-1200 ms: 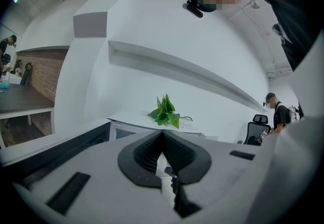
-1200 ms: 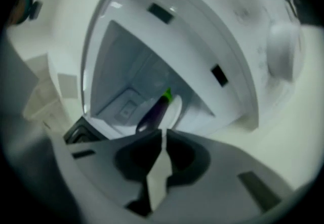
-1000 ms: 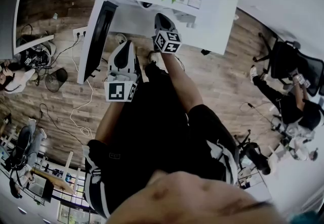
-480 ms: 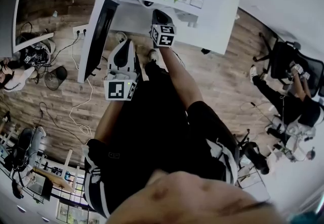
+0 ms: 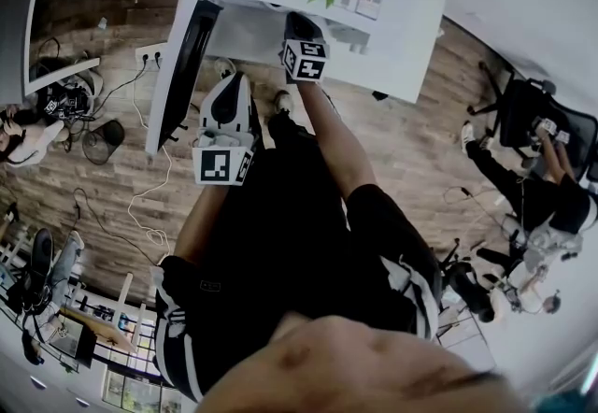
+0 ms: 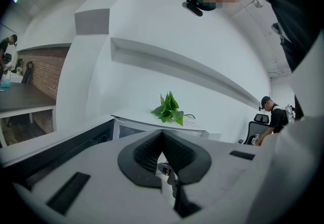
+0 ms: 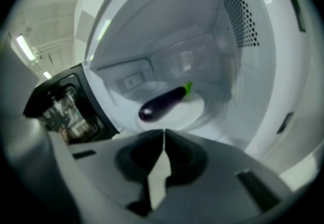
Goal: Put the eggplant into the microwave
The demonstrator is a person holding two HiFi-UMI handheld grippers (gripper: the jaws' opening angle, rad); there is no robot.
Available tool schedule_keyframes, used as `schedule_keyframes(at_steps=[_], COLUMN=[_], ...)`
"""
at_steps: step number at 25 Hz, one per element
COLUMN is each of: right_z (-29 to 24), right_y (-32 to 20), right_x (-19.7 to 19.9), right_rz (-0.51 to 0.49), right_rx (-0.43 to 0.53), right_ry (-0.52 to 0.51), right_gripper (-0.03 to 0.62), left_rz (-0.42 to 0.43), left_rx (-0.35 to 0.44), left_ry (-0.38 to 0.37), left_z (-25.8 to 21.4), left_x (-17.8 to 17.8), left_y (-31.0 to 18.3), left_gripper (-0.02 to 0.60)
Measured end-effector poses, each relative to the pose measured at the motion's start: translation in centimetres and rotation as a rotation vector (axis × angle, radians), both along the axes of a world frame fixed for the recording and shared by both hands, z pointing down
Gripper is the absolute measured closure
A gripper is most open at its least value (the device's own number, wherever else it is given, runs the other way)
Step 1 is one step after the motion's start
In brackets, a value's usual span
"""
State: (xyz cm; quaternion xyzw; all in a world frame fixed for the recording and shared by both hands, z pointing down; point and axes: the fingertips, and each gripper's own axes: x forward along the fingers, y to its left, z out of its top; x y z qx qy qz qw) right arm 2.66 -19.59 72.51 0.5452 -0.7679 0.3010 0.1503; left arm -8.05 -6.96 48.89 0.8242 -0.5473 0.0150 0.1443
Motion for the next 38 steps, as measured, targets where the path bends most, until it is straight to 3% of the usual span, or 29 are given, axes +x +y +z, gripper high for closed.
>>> schedule_keyframes(at_steps=[18,32,38], right_z=[-2.4,-10.4,-14.4], right_y=[1.3,7.5,10.4], right_x=[0.8,2.9,3.2], right_rz=[0.004,-0.087,-0.148], right_rx=[0.014,0.094,0.153], right_ry=[-0.022,-0.063,-0.085], right_gripper=[0.559,0.559,0.559], left_rz=[0.020,-0.026,-0.055], left_rx=[0.045,0.140,0.128], left_ry=[-0.011,-0.067,-0.131], left_z=[-1.6,-5.7,-6.7], left_x=[1.1,3.8,4.3], left_y=[-0.5,3.3,5.5], left_gripper=[0.549,0.549,0.549])
